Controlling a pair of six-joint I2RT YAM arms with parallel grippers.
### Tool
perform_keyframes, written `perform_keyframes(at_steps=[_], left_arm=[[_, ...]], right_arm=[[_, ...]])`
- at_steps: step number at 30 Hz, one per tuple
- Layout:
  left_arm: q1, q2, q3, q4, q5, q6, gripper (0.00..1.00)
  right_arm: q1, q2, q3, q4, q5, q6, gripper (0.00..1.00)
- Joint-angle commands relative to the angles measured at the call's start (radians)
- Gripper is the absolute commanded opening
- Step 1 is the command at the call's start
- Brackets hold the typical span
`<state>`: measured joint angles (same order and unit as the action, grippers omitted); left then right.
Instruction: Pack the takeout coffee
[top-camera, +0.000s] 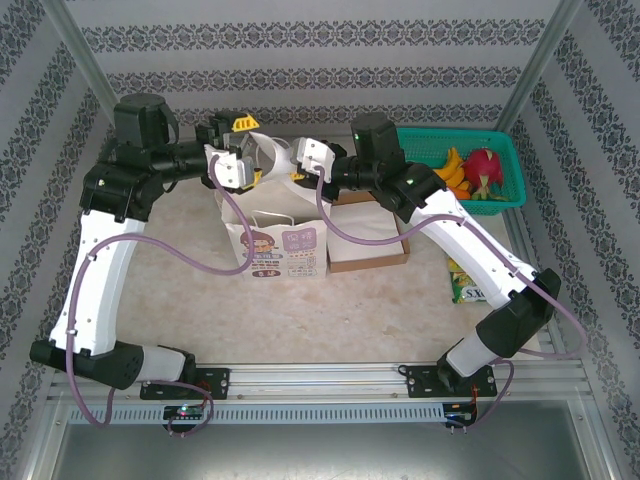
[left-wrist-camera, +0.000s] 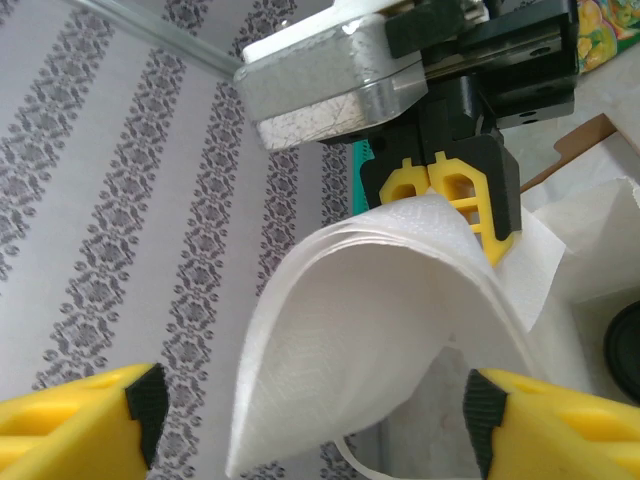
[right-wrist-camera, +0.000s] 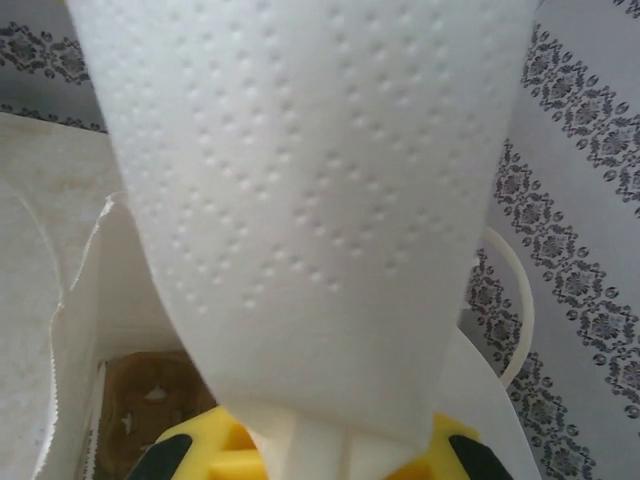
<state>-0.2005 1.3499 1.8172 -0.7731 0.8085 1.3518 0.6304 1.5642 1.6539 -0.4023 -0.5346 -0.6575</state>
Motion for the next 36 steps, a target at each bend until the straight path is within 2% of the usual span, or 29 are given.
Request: perform_keyframes(at_steps=[1,5,9,14,18,23,26,30,32,36], left_arm=[[0.008,-0.016,-0.028,0.082,0.071,-0.039,0.99],[-0.015,0.011,-0.015,0.073,0.079,-0.044,1.00],[-0.027,0.077,0.093,-0.147,0.124,0.027,1.00],[-0.013,0.084,0.129,-0.268,0.132,0.075,1.00],[-0.002,0.131,0.230,-0.455,0.123,0.144,1.00],[-0.010,0.152,0.228,-0.465,0.125,0.146,1.00],[-0.019,0.132,0.175,-0.354,0.117,0.101,0.99],[-0.029,0.091,0.054,-0.106,0.081,0.009,0.89],[-0.030,0.084,0.036,-0.040,0.062,-0.033,0.80],[-0.028,0.088,0.070,-0.031,0.037,-0.079,0.43]], right_arm=[[-0.007,0.004,0.045,-0.020,-0.057,0.014,0.01],[0.001,0.027,0.079,-0.021,-0.062,0.018,0.01],[0.007,0.040,0.104,-0.020,-0.026,0.020,0.01],[0.005,0.050,0.112,-0.024,0.013,0.021,0.01],[0.000,0.058,0.129,-0.032,0.030,0.021,0.01],[0.001,0.080,0.158,-0.027,0.046,0.040,0.00],[0.003,0.087,0.173,-0.030,0.025,0.052,0.00],[0.004,0.070,0.152,-0.015,-0.035,0.064,0.00],[0.004,0.065,0.147,-0.014,-0.046,0.067,0.00],[0.003,0.060,0.137,-0.017,-0.078,0.076,0.01]])
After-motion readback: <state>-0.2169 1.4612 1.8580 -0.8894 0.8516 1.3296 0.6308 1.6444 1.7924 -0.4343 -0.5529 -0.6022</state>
